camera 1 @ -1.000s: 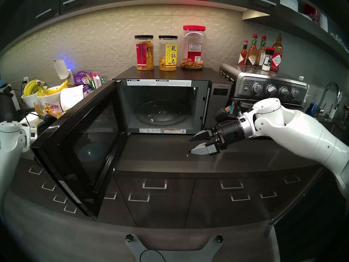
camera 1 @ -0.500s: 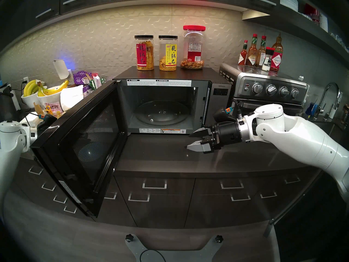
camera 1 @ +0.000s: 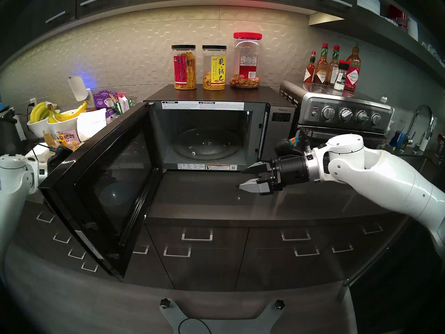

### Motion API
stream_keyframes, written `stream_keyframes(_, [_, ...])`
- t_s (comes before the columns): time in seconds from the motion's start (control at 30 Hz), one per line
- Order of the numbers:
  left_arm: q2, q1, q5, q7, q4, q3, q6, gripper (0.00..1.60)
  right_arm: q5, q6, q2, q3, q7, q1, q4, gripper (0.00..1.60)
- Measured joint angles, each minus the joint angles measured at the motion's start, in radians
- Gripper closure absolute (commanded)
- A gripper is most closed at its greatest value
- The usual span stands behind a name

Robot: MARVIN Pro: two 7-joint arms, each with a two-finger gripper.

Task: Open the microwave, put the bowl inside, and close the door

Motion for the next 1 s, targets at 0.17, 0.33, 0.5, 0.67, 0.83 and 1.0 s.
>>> stream_keyframes(0.17, [0.0, 0.0, 0.0, 0.0, 0.0, 0.0, 0.0, 0.0, 0.0, -0.001, 0.001, 0.0, 0.002, 0.0, 0.0, 0.0])
stream_keyframes(0.33, [0.0, 0.0, 0.0, 0.0, 0.0, 0.0, 0.0, 0.0, 0.0, -0.002, 0.002, 0.0, 0.004, 0.0, -0.001, 0.0])
stream_keyframes(0.5, [0.0, 0.0, 0.0, 0.0, 0.0, 0.0, 0.0, 0.0, 0.0, -0.003, 0.003, 0.0, 0.005, 0.0, -0.001, 0.0])
stream_keyframes(0.67, [0.0, 0.0, 0.0, 0.0, 0.0, 0.0, 0.0, 0.0, 0.0, -0.003, 0.003, 0.0, 0.005, 0.0, -0.001, 0.0])
stream_keyframes(0.83, [0.0, 0.0, 0.0, 0.0, 0.0, 0.0, 0.0, 0.0, 0.0, -0.004, 0.003, 0.0, 0.006, 0.0, -0.001, 0.0])
stream_keyframes(1.0, [0.0, 0.0, 0.0, 0.001, 0.0, 0.0, 0.0, 0.0, 0.0, -0.004, 0.003, 0.0, 0.006, 0.0, -0.001, 0.0])
